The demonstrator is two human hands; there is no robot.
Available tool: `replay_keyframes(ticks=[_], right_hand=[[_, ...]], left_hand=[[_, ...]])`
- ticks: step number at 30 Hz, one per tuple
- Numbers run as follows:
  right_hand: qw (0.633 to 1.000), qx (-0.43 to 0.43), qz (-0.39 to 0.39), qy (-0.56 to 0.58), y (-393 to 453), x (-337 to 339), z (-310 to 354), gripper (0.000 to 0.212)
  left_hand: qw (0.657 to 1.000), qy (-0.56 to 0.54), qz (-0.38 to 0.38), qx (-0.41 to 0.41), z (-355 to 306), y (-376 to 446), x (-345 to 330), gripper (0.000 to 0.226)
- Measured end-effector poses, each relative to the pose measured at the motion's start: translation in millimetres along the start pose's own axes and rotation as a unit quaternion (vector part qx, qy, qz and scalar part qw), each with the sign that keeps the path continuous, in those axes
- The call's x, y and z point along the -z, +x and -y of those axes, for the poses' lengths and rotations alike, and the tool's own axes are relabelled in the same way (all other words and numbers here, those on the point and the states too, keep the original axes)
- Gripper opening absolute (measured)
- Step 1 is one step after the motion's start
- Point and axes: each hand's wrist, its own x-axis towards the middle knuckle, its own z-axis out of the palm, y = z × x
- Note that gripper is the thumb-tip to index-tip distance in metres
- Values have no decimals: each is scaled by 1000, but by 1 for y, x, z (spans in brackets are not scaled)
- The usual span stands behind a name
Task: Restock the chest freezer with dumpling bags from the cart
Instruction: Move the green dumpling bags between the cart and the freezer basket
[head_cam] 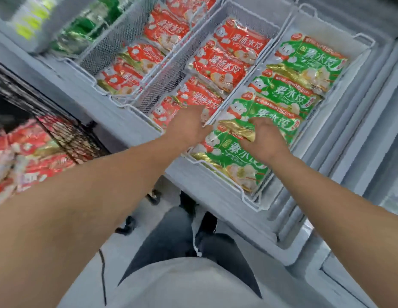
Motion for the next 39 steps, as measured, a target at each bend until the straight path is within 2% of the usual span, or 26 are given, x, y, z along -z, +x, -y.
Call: replay_keyframes(ticks=[5, 12, 18, 23, 29, 39], right_hand=[[996, 91, -5, -11, -9, -15, 76, 60], [972, 234, 8, -9, -36, -77, 209, 51], [954, 293, 42, -40, -76, -159, 306, 46], [946, 295, 101, -84, -107, -230, 362, 45], [939, 266, 177, -130, -115, -296, 387, 46], [923, 192, 277, -187, -75, -379, 392, 52]], left_hand=[[992, -38, -48, 109, 54, -61, 24, 69], [960, -83, -136, 230, 156, -181, 42, 54], [926, -133, -139, 326, 255, -278, 32, 52], [906, -162, -115, 373, 335, -351, 10, 57], [880, -218, -97, 410, 394, -401, -21, 62], [806, -341, -69, 479, 435, -393, -76, 64]])
